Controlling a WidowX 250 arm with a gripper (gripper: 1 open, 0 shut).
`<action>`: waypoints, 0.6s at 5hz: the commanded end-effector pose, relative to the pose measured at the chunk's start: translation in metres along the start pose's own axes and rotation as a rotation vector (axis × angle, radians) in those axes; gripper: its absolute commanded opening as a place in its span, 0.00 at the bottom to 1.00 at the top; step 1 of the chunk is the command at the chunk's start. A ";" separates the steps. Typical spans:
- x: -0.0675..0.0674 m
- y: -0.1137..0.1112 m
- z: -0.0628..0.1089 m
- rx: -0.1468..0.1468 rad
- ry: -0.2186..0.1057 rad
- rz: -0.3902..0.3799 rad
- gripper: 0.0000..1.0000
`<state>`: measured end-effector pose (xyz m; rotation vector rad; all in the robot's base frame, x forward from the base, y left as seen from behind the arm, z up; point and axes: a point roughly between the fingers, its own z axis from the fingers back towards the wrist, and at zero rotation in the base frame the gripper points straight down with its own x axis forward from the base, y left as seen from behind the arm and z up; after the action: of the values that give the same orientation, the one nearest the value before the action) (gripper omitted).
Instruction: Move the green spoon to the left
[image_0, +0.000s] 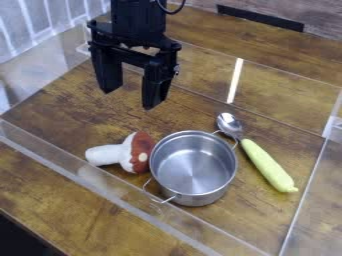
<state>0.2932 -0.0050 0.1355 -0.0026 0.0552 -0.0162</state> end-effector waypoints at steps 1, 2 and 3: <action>-0.001 -0.002 -0.019 -0.005 0.040 0.017 1.00; 0.012 -0.026 -0.027 -0.021 0.012 0.099 1.00; 0.028 -0.054 -0.029 -0.038 -0.024 0.170 1.00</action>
<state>0.3112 -0.0546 0.0900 -0.0239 0.0889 0.1619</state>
